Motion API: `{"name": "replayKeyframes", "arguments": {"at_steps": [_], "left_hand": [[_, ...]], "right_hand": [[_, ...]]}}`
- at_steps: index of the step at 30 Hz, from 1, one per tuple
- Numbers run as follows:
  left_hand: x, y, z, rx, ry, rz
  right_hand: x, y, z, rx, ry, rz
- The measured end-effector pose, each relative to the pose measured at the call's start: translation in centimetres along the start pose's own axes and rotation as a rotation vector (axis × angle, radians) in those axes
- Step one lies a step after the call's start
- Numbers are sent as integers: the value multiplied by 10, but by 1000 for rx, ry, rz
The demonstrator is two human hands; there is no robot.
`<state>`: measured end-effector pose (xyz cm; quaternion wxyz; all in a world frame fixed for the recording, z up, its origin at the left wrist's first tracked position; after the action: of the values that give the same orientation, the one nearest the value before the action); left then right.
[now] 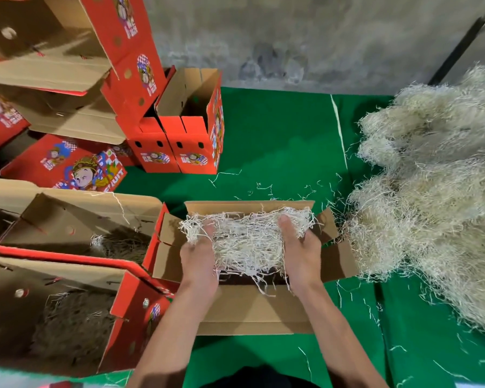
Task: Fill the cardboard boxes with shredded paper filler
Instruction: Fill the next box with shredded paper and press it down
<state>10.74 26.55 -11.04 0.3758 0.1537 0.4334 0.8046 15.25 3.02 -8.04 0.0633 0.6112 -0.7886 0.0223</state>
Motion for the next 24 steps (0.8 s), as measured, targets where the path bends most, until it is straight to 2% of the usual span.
{"name": "replayKeyframes", "arguments": {"at_steps": [3,5,9,12,14,15,17,20,22,24], "left_hand": [[-20,10,-2,-91,-131,-38],[-26,15,-3,-35,-160,-99],[-8,3,16,44,-1,-101],[-14,13,16,-7,-65,-64],[-16,15,6,40,-146,-125],[-11,11,5,59,-143,-129],[9,0,15,33,-75,-63],[18,-2,18,41,-3,8],[13,9,22,-20,-101,-1],[14,22,31,-127,-354,15]], "right_hand": [[-17,10,-6,75,41,-20],[-16,8,-11,105,47,-45],[9,-1,-3,31,12,89],[-7,7,-8,99,43,51],[-11,7,-18,182,55,-20],[-6,2,-17,175,40,-5],[10,-6,-9,117,1,65],[13,-5,-8,134,23,65],[14,-4,-12,153,50,50],[18,-6,-9,105,75,4]]}}
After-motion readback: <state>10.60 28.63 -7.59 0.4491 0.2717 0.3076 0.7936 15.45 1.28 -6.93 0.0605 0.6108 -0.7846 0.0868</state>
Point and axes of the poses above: each hand's wrist, its own y-axis away from the middle knuckle, its own x-axis out of the back of the hand, z = x × y, the point moved 8 cm from there along -y, towards the middle knuckle, and after that the axes turned 14 degrees about x, right-handed, at the moved point
